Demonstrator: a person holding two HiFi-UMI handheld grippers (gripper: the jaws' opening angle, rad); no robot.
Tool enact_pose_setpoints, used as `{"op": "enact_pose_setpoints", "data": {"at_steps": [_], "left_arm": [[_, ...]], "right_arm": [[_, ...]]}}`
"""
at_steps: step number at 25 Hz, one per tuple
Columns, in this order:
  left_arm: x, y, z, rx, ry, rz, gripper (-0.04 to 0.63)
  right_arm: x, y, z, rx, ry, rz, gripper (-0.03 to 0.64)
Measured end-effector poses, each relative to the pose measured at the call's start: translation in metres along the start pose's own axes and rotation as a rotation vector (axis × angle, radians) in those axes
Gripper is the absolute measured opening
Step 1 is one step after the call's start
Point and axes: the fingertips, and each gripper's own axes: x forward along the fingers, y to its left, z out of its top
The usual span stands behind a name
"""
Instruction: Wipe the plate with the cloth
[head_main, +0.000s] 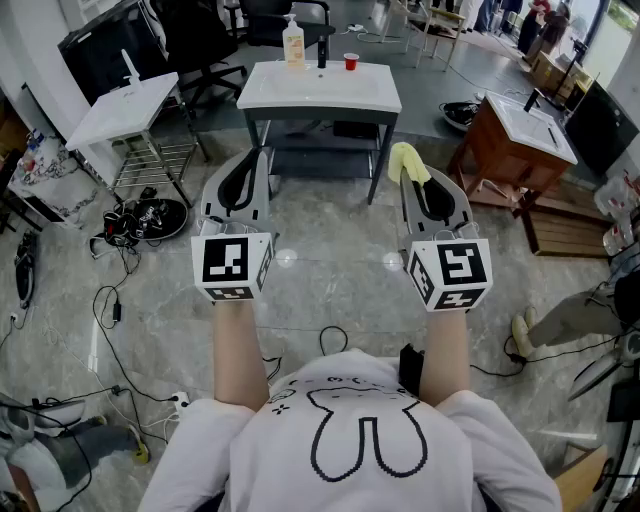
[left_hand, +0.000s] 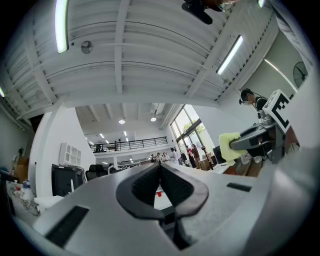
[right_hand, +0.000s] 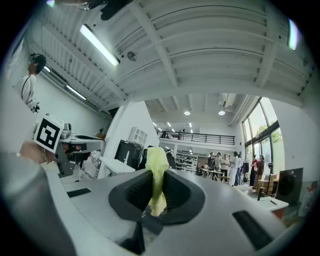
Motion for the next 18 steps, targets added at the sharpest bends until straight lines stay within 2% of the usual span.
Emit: {"op": "enact_pose_setpoints", "data": {"at_steps": [9,18], "left_arm": [[0.042,-0.021,-0.015,-0.020,0.007,0.039,0.011],[0.083,-0.043,-0.026,-0.013,0.019,0.075,0.012]], "right_arm": [[0.019,-0.046,-0.018,0.028,-0.025,0.023,0.051],[0.051,-0.081,-0.046,0.028,-0.015,0.093,0.051]]}}
